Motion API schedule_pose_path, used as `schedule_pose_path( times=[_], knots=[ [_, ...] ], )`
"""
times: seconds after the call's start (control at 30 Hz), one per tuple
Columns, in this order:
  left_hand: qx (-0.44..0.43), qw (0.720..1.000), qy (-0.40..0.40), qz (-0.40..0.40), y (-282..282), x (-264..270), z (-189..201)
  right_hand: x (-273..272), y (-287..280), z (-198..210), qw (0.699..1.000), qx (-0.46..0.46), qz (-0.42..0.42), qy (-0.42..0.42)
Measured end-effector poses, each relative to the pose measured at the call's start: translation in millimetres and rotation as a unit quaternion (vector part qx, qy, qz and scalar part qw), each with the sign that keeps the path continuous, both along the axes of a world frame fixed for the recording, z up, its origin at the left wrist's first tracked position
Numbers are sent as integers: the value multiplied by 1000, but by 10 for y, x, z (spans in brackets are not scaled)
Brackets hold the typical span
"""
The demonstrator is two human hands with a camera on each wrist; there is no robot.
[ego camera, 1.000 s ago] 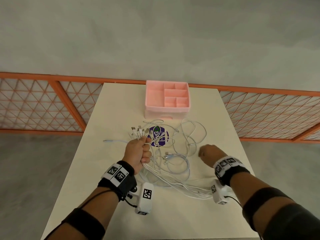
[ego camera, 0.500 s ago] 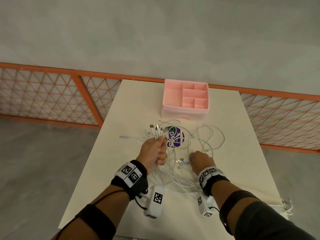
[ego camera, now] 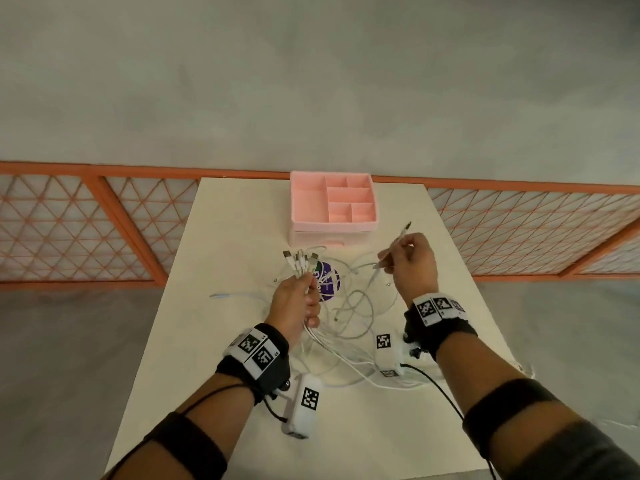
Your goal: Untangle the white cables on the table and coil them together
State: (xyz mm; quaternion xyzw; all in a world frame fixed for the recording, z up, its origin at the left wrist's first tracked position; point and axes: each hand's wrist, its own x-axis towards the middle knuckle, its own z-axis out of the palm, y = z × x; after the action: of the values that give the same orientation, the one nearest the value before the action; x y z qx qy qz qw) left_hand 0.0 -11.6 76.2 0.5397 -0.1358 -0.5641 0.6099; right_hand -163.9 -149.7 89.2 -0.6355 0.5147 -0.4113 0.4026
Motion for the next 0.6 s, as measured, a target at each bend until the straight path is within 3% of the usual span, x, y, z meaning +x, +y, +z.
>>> schedule_pose_path(
  times=[0.07,0.23,0.37,0.6],
  knots=[
    [-1,1000,-10,-11,-10,-9,12,139,154,87,999,-19,34,2],
    [3,999,-44,-28,-111,-68,35,452,507,42,985,-40,137,98],
    [-15,993,-105,-53,-215,-140,37,573,550,-8,981,-12,136,139],
    [30,990,-137,32,-394,-153,-37,548,508,-95,966,-49,220,126]
  ],
)
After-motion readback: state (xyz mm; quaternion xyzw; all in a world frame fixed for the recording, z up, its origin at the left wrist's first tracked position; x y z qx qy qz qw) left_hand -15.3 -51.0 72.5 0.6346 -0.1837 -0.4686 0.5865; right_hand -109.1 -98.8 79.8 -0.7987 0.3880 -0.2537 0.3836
